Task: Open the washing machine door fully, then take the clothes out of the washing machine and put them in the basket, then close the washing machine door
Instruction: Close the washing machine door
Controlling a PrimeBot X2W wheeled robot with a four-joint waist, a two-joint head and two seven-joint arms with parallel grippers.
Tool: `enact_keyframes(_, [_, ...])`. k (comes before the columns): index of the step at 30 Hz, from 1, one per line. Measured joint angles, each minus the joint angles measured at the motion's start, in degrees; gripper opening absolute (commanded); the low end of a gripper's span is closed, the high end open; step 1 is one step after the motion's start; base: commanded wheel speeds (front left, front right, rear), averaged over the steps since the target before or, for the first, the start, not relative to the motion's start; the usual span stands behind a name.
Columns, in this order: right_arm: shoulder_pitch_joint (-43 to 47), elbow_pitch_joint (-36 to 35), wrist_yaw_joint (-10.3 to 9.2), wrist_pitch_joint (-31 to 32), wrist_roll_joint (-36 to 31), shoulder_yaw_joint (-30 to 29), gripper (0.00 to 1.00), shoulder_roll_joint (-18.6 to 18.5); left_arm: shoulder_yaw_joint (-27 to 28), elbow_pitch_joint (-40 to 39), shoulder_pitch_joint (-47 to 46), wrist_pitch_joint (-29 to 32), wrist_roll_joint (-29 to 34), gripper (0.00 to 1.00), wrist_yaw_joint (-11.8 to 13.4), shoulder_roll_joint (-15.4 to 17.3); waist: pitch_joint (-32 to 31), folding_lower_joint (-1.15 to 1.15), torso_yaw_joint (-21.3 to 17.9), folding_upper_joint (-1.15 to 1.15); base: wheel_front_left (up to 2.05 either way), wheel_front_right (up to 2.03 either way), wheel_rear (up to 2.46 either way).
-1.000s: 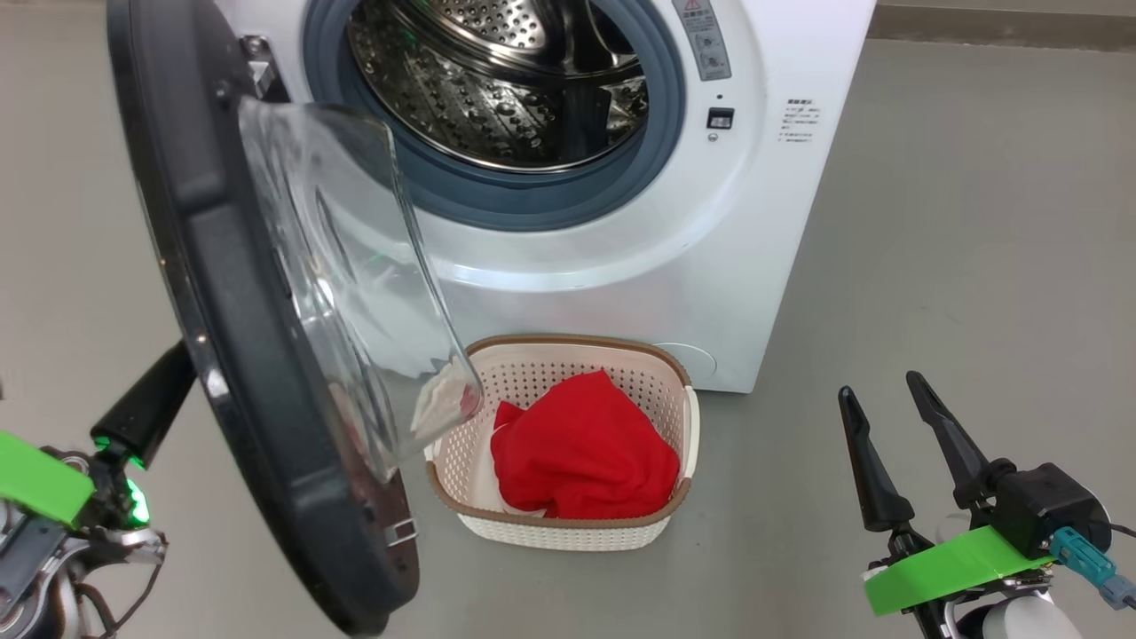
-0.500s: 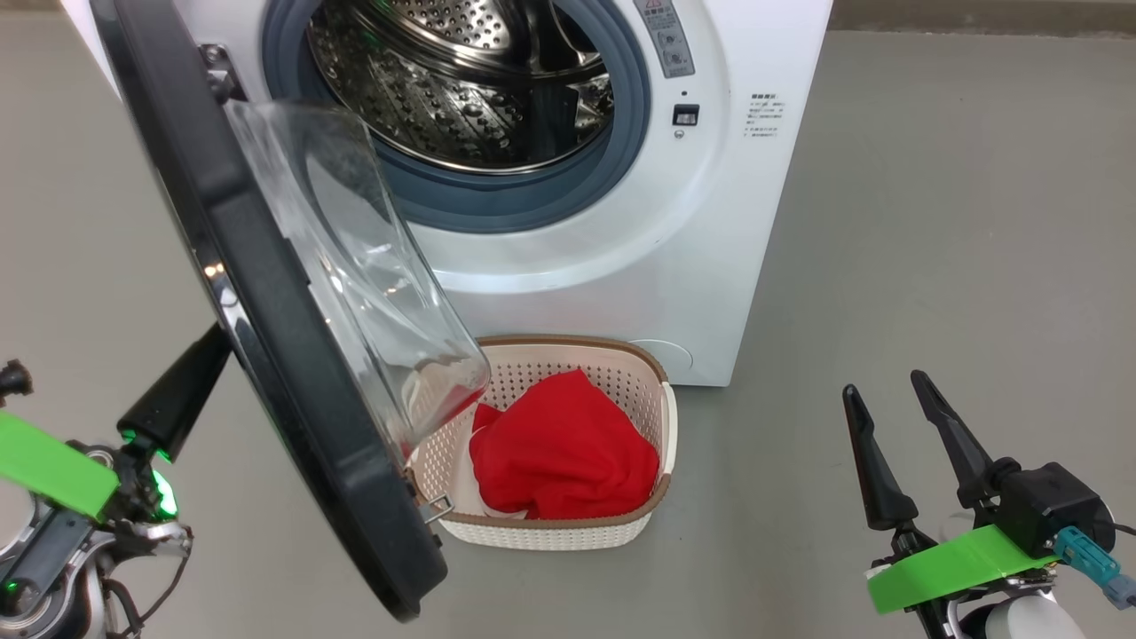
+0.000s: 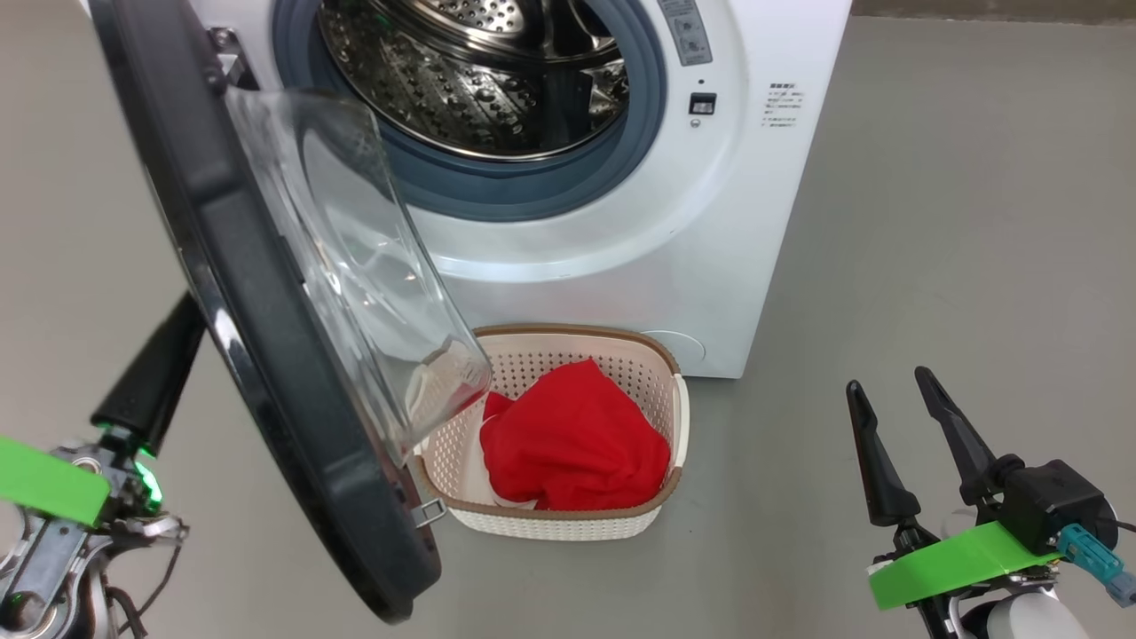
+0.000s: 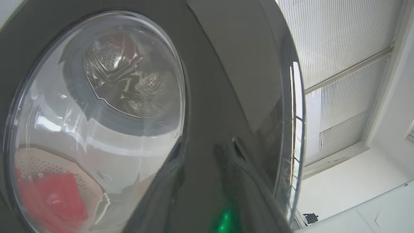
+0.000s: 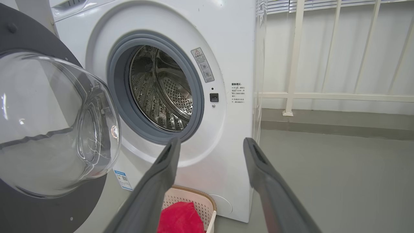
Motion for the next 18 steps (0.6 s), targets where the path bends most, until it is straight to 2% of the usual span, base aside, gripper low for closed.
enact_keyframes(2, [0.0, 0.0, 0.00, 0.0, 0.0, 0.0, 1.00, 0.0, 0.0, -0.4, 0.2, -1.2, 1.0, 1.00, -0.6, 0.0, 0.1, 0.00, 0.2, 0.00, 0.00, 0.00, 0.00])
enact_keyframes(3, [-0.1, 0.0, 0.00, 0.0, 0.0, 0.0, 1.00, 0.0, -0.1, -1.0, 1.0, -4.3, 3.9, 1.00, -1.6, 0.0, 0.2, 0.00, 0.6, 0.00, 0.00, 0.00, 0.00])
enact_keyframes(5, [-0.2, 0.0, 0.00, 0.0, 0.0, 0.0, 1.00, 0.0, -0.3, -1.1, 1.3, -5.9, 5.4, 1.00, -1.7, 0.1, 0.3, 0.00, 0.8, 0.00, 0.00, 0.00, 0.00])
enact_keyframes(6, [-0.3, 0.0, 0.00, 0.0, 0.0, 0.0, 1.00, 0.0, -0.7, -1.4, 1.8, -7.8, 7.3, 1.00, -1.8, 0.4, 0.3, 0.00, 1.0, 0.00, 0.00, 0.00, 0.00])
enact_keyframes(7, [-0.3, -0.1, 0.00, 0.0, 0.0, 0.0, 1.00, 0.0, -1.7, -2.1, 2.8, -13.0, 11.6, 1.00, -1.8, 1.2, 0.4, 0.00, 1.4, 0.00, 0.00, 0.00, 0.00])
enact_keyframes(8, [-0.3, -0.1, 0.00, 0.0, 0.0, 0.0, 1.00, 0.0, -1.7, -2.1, 2.8, -13.0, 11.6, 1.00, -1.8, 1.2, 0.4, 0.00, 1.4, 0.00, 0.00, 0.00, 0.00])
enact_keyframes(14, [-0.5, 0.0, 0.00, 0.0, 0.0, 0.1, 1.00, 0.0, -11.1, -4.6, 6.7, -30.6, 24.8, 1.00, -2.2, 7.3, 0.4, 0.00, 2.2, 0.00, 0.00, 0.00, 0.00])
enact_keyframes(18, [-0.5, 0.1, 0.00, 0.0, 0.0, 0.2, 1.00, 0.0, -15.8, -1.1, 11.2, -42.0, 35.1, 1.00, -2.3, 10.7, -0.2, 0.00, 2.3, 0.00, 0.00, 0.00, 0.00])
